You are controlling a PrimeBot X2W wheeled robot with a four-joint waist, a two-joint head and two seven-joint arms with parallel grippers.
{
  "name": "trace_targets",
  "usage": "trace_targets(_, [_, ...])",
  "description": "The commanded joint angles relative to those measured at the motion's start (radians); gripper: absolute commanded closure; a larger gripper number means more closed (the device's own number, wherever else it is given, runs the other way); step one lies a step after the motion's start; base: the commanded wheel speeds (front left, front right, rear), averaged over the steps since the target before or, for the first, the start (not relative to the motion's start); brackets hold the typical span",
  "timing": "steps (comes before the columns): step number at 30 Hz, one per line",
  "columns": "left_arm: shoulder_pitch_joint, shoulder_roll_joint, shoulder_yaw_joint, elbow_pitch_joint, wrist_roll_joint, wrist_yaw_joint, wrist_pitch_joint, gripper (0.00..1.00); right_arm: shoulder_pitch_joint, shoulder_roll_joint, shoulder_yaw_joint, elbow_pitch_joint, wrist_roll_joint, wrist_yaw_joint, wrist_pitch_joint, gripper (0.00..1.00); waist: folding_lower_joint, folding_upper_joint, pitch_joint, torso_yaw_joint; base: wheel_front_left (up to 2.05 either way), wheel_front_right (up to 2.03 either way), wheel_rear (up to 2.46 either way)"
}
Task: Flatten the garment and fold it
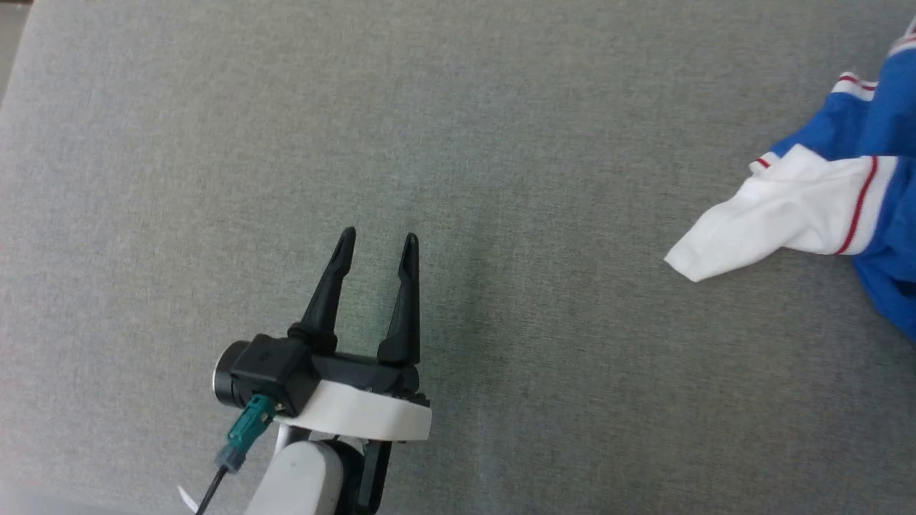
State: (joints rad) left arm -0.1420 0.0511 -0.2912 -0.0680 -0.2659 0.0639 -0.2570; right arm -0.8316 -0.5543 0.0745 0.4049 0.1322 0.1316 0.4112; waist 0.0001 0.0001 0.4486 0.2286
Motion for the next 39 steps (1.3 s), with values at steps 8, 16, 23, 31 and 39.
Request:
trace_targets(8, [-0.040, -0.001, -0.011, 0.020, -0.008, 0.022, -0.005, 0.00, 0.012, 0.086, -0.020, 0.100, 0.003, -0.001, -0.114, 0.00, -0.0001, -0.0001, -0.009, -0.005, 0.00, 0.00, 0.00])
trace_targets(16, [0.023, 0.000, 0.052, 0.037, 0.013, 0.007, -0.005, 0.00, 0.188, 0.116, -0.097, -0.063, 0.094, -0.001, -0.152, 0.00, -0.0001, -0.0001, -0.156, -0.102, 0.00, 0.00, 0.00])
trace_targets(23, [0.095, 0.015, 0.096, 0.020, 0.027, -0.008, -0.005, 0.00, 0.472, 0.237, -0.247, -0.327, 0.072, -0.001, -0.217, 0.00, -0.0001, -0.0001, -0.225, -0.174, 0.00, 0.00, 0.00])
trace_targets(31, [0.209, 0.027, 0.132, -0.004, 0.036, -0.013, -0.005, 0.00, 0.904, 0.502, -0.476, -0.608, -0.041, -0.001, -0.341, 0.00, -0.0001, -0.0001, -0.280, -0.238, 0.00, 0.00, 0.00])
trace_targets(39, [0.133, 0.048, 0.102, -0.015, 0.060, -0.047, 0.020, 0.00, 0.964, 0.504, -0.490, -0.590, 0.081, -0.001, -0.396, 0.00, -0.0001, -0.0001, -0.256, -0.298, 0.00, 0.00, 0.00])
